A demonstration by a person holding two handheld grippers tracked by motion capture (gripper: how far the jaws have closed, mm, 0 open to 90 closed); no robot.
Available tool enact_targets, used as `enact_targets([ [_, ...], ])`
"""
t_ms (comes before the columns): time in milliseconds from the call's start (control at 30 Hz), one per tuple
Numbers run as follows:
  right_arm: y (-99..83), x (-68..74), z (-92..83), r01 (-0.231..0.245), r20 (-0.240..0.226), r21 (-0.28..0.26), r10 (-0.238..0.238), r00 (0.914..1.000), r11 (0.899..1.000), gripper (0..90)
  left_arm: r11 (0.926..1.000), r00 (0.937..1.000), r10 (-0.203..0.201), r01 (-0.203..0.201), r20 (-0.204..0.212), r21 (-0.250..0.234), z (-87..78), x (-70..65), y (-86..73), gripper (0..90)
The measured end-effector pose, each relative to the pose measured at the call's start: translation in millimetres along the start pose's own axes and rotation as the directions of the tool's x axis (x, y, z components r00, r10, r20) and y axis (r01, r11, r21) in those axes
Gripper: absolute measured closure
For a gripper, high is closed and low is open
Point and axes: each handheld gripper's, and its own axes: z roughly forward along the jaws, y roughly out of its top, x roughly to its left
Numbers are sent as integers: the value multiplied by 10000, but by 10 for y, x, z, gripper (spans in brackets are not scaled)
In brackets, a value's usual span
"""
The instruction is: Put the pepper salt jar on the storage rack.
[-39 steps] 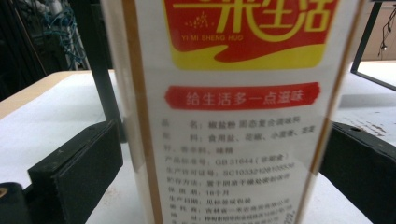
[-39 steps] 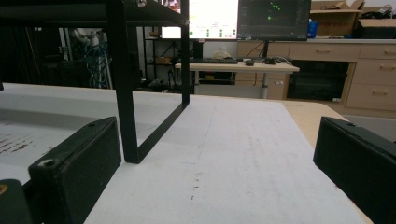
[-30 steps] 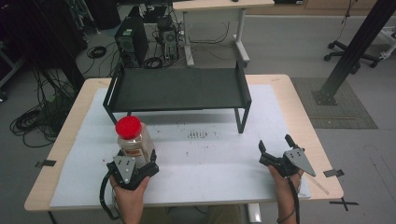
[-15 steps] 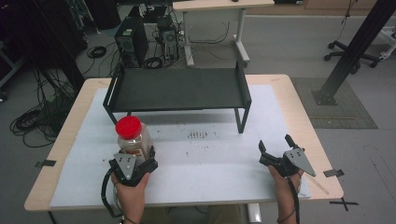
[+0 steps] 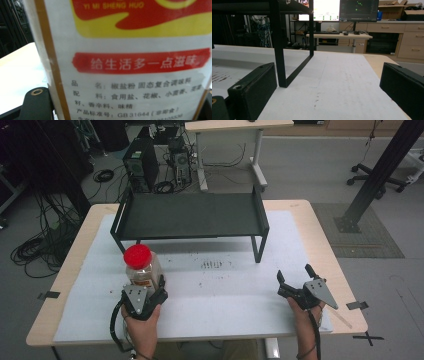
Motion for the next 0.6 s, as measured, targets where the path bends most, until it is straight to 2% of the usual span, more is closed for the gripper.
enact_targets([
  [367,0,1,0,6,3,12,-6,10000,10000,13,9999,10000,-42,42,-83,105,-4,-10,10,253],
  [600,0,2,-1,10,3,9,-10,10000,10000,14,9997,10000,-83,83,1,230,-6,8,30,259],
])
